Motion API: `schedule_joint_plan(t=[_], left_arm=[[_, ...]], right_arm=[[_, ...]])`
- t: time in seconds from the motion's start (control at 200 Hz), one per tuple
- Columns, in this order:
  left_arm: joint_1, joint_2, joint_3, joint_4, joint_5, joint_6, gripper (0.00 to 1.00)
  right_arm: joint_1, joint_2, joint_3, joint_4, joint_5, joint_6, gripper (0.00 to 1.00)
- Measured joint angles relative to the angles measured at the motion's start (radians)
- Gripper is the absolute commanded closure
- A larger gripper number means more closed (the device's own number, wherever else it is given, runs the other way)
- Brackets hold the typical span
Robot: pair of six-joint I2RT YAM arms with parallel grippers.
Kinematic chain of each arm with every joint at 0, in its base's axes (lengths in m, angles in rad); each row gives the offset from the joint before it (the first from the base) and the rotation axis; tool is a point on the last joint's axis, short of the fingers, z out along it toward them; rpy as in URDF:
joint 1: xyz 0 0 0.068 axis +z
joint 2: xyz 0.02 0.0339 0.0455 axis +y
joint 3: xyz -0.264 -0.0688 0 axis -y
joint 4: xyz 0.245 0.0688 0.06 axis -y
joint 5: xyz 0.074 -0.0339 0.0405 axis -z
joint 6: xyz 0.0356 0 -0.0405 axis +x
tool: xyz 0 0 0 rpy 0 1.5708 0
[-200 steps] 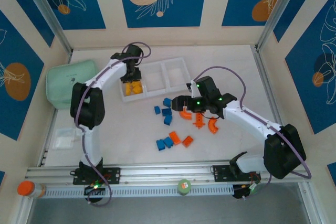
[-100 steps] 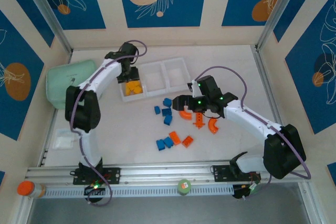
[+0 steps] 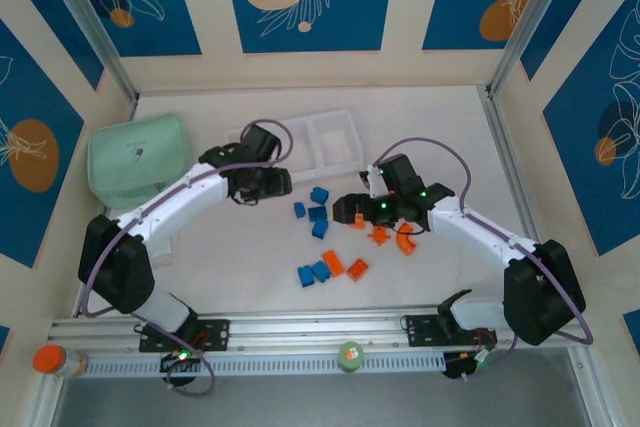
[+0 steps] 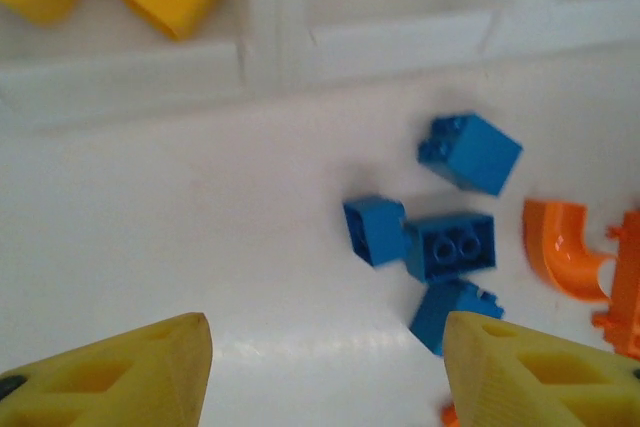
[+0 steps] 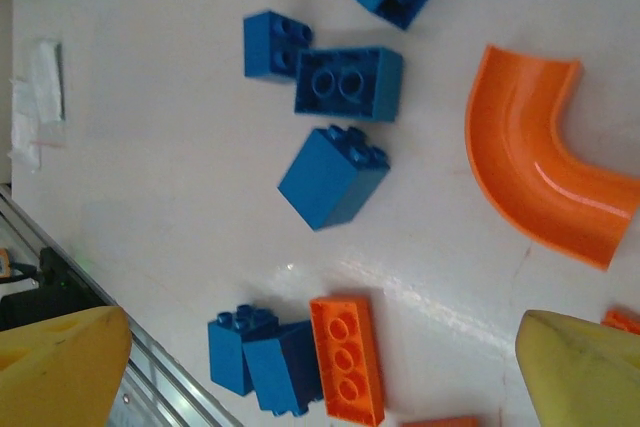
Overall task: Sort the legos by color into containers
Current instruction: Pick up the lego from the center of the table.
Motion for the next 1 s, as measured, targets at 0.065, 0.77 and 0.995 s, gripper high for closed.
schedule_joint_plan(t=[0.065,0.77,0.995], left_arm=[[-0.044,-0.008,-0.029,0.014,-0.004,-0.039,0.29],[-0.132,0.320,0.046,0.131,-0.097,-0.167,0.33],[-0.124,0.392,0.100,0.125,-0.126,-0.167,0.46]], right_arm=[[0.000,-0.001,-0.027,0.000,0.000,0.000,0.01],[-0.028,-0.022,-0.073,0.037,0.000,-0.007,0.01],[-0.034,-0.022,-0.073,0.037,0.000,-0.007,0.01]])
